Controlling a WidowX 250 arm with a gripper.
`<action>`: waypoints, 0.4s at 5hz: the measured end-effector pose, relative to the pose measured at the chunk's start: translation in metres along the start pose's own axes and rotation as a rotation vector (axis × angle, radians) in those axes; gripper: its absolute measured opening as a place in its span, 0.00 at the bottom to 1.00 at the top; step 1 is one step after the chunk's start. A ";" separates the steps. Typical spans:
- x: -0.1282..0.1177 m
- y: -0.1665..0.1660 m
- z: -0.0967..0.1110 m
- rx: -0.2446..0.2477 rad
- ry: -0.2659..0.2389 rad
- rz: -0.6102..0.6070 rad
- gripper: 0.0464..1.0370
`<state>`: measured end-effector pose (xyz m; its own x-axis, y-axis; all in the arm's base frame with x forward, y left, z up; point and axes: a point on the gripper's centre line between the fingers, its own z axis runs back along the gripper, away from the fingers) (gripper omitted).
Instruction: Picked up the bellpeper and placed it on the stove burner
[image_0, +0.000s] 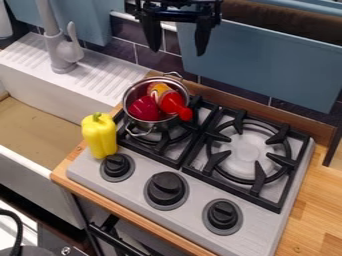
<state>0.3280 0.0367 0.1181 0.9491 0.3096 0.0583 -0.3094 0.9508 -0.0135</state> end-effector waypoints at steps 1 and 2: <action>-0.003 0.001 -0.010 0.004 0.034 -0.006 0.96; -0.005 0.014 -0.012 -0.019 0.052 -0.053 0.96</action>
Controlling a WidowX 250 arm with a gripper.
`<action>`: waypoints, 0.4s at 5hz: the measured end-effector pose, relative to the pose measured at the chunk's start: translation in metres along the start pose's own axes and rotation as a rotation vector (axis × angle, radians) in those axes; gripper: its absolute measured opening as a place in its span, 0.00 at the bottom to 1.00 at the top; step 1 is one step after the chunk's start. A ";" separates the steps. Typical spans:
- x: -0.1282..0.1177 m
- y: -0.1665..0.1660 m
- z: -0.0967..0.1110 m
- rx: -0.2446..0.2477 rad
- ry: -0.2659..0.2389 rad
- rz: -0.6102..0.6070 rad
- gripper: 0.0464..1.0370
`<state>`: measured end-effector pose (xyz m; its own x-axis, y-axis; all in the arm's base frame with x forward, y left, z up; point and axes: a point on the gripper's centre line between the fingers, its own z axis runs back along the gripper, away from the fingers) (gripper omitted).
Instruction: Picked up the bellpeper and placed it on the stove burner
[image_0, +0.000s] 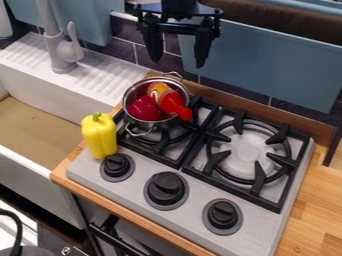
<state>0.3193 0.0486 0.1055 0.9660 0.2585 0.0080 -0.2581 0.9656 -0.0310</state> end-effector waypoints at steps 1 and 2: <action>-0.003 0.028 0.002 -0.004 -0.027 -0.014 0.96; -0.013 0.057 0.004 0.005 -0.072 -0.058 0.96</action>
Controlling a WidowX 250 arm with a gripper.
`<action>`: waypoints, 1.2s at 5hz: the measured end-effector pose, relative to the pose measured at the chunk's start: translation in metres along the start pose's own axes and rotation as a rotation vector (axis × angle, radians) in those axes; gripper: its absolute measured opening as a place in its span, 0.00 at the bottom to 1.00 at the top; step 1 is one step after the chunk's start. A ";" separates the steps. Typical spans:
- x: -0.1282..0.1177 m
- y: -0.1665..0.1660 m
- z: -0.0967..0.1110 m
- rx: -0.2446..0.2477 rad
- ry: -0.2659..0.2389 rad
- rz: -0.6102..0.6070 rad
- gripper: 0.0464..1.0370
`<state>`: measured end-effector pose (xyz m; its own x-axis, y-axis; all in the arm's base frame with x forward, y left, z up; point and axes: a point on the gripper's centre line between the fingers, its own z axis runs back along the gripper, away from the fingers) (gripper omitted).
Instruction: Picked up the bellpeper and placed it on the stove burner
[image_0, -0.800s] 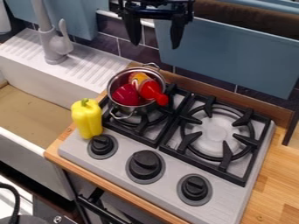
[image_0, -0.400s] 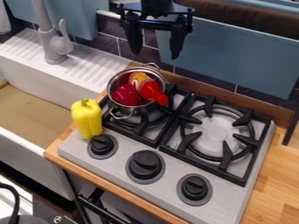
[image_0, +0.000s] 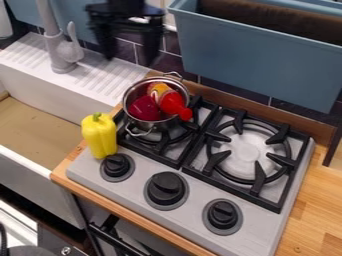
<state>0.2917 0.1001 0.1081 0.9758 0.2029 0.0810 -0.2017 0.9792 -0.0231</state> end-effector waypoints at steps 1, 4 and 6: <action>-0.011 0.017 -0.001 0.012 -0.024 -0.054 0.96; -0.030 0.036 -0.026 0.003 -0.010 -0.077 0.96; -0.042 0.031 -0.051 -0.009 0.027 -0.056 0.96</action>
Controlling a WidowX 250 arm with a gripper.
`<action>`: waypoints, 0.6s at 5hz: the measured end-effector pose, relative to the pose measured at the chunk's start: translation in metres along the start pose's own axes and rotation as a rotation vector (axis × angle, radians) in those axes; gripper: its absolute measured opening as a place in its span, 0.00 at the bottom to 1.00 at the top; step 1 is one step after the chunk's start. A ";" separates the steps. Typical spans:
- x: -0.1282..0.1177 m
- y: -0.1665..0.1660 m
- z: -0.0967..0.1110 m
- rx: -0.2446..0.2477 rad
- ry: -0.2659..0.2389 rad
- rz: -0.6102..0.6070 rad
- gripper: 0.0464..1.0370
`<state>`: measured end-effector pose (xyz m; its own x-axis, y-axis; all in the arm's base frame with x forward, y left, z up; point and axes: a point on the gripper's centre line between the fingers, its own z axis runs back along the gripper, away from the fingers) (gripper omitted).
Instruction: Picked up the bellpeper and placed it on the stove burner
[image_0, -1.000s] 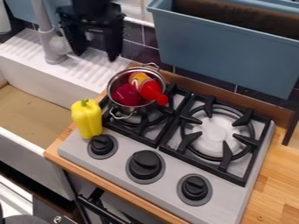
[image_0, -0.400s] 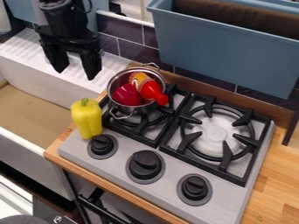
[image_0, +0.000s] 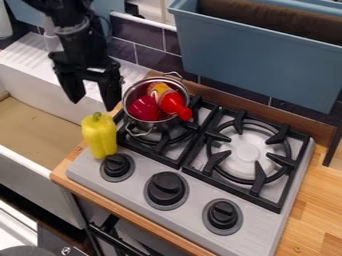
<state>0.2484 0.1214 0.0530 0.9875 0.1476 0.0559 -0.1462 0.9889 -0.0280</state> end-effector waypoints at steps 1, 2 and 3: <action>-0.025 -0.005 -0.021 0.005 0.038 -0.009 0.96; -0.026 -0.006 -0.021 0.018 -0.004 -0.018 0.96; -0.023 -0.007 -0.020 0.025 -0.016 -0.003 0.96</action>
<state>0.2282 0.1108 0.0322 0.9868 0.1446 0.0723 -0.1448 0.9895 -0.0027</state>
